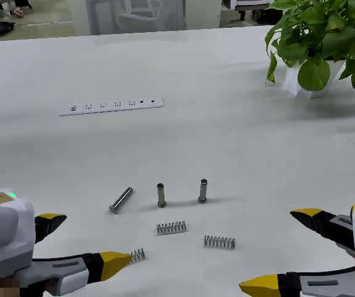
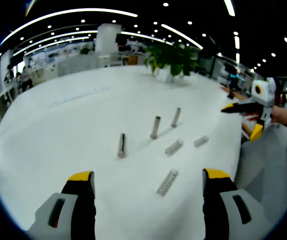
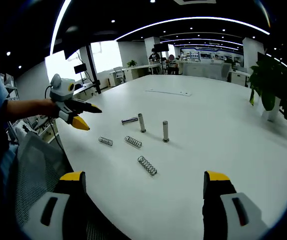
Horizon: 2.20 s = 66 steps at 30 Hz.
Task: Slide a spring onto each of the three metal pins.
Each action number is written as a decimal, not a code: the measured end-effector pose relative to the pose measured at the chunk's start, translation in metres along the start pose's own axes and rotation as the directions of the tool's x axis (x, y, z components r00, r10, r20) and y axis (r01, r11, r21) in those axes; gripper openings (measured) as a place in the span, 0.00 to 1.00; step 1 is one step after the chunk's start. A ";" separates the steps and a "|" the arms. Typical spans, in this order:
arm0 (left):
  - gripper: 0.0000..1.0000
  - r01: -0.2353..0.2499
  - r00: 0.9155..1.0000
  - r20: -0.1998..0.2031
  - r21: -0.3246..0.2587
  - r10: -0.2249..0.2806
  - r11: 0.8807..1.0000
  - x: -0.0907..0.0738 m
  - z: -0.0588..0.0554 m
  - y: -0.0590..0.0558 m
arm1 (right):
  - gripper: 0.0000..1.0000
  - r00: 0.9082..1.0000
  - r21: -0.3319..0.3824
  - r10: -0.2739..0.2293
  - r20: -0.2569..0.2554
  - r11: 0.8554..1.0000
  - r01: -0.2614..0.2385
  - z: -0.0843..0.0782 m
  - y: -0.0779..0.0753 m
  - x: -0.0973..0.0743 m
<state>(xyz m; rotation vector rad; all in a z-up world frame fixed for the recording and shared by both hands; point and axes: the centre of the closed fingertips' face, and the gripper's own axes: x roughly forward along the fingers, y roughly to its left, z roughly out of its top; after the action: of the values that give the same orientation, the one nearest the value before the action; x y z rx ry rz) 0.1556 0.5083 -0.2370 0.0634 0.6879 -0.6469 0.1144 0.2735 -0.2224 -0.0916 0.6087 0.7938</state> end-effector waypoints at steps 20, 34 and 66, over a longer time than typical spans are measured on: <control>0.79 -0.007 0.999 -0.054 -0.004 0.007 1.000 0.029 0.013 0.026 | 0.99 1.000 0.025 -0.002 0.005 1.000 0.001 -0.003 0.002 0.000; 0.63 -0.032 0.995 -0.091 -0.010 0.031 0.999 0.055 0.030 0.042 | 0.99 1.000 0.026 0.011 -0.001 1.000 -0.011 -0.005 0.004 -0.001; 0.31 -0.020 0.974 -0.226 0.034 0.027 0.999 0.101 0.024 0.047 | 0.99 1.000 0.014 -0.004 -0.009 1.000 0.004 -0.008 0.005 -0.005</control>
<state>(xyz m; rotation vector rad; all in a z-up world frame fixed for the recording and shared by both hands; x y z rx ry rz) 0.2553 0.4860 -0.2870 0.1769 0.8958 -0.6338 0.1042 0.2715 -0.2249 -0.0840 0.6220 0.7852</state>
